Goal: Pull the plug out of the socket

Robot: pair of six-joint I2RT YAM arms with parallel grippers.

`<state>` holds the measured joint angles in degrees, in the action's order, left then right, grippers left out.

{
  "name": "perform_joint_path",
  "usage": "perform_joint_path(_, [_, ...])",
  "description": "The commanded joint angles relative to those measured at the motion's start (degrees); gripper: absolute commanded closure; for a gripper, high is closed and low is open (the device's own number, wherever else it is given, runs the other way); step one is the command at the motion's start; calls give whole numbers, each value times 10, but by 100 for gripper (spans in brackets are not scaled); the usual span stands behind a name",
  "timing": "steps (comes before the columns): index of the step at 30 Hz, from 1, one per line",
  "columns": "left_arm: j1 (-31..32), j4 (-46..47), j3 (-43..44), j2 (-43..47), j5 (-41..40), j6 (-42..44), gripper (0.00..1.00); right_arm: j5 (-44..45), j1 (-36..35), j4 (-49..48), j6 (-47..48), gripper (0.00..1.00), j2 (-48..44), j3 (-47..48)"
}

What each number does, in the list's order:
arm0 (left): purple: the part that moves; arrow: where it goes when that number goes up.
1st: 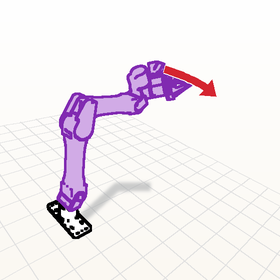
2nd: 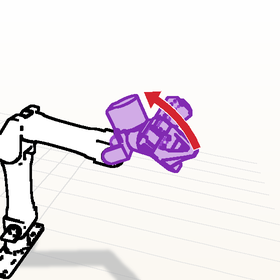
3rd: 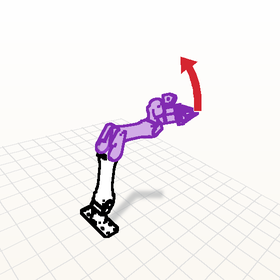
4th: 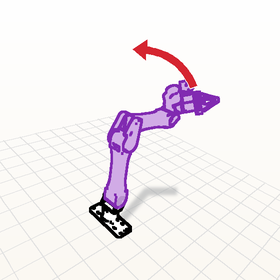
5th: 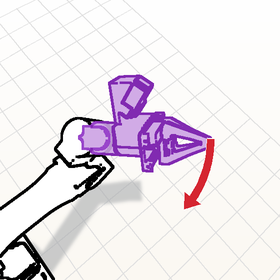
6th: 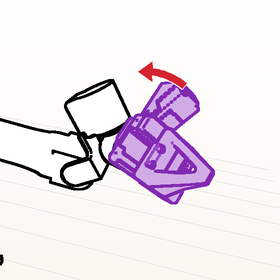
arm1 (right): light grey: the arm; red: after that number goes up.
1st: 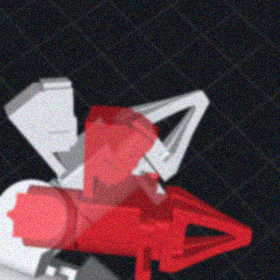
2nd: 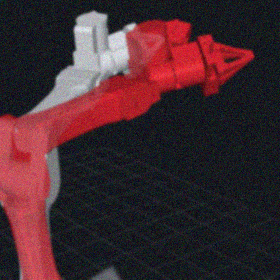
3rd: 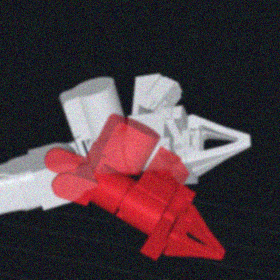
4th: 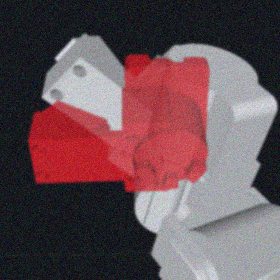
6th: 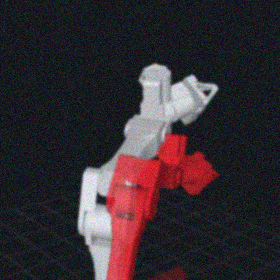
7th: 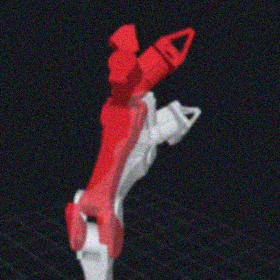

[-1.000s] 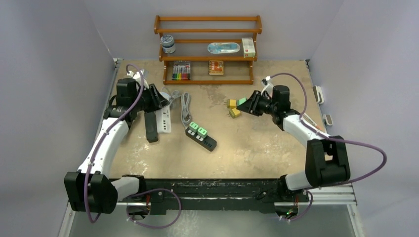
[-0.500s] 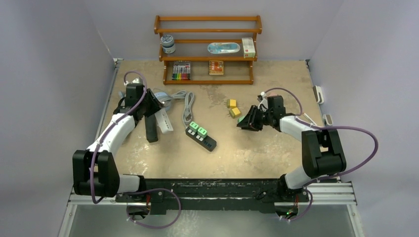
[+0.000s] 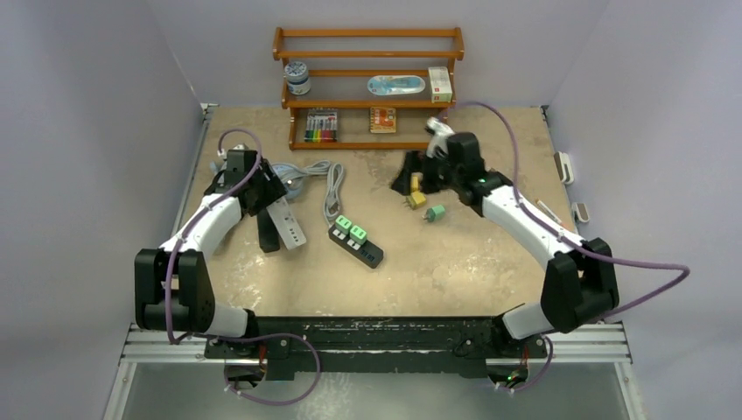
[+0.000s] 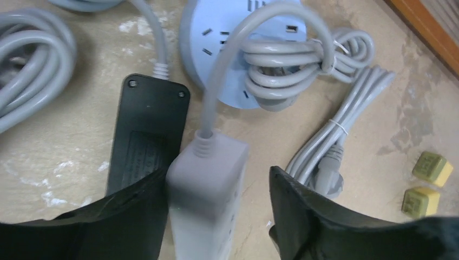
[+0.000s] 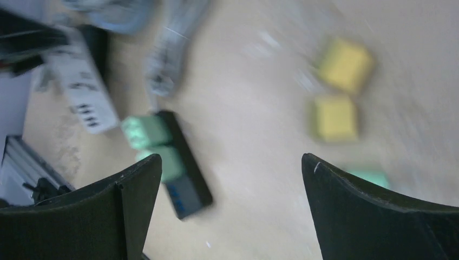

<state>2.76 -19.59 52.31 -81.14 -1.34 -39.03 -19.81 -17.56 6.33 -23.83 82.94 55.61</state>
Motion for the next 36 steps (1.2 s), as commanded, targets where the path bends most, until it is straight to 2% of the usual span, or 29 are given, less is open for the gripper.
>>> perform_joint_path(1, [-14,-39,47,2,-54,22,32,78,-165,-22,168,1,25,155])
perform_joint_path(3, [-26,-68,61,5,-92,26,29,97,-218,-2,209,1,79,218])
perform_joint_path(6, [-57,-80,59,26,-87,27,27,123,-272,37,254,4,157,277])
perform_joint_path(9, [-82,-85,53,60,-87,22,25,114,-295,62,272,8,210,305])
perform_joint_path(15, [-108,-91,41,120,-94,23,22,102,-301,78,288,14,254,317])
perform_joint_path(21, [-108,-87,24,129,-64,23,20,85,-305,78,288,20,278,311])
perform_joint_path(32, [-105,-35,-27,130,53,9,18,75,-310,74,291,32,303,306])
perform_joint_path(36, [-80,-8,-35,148,75,4,17,76,-315,78,298,39,317,312])
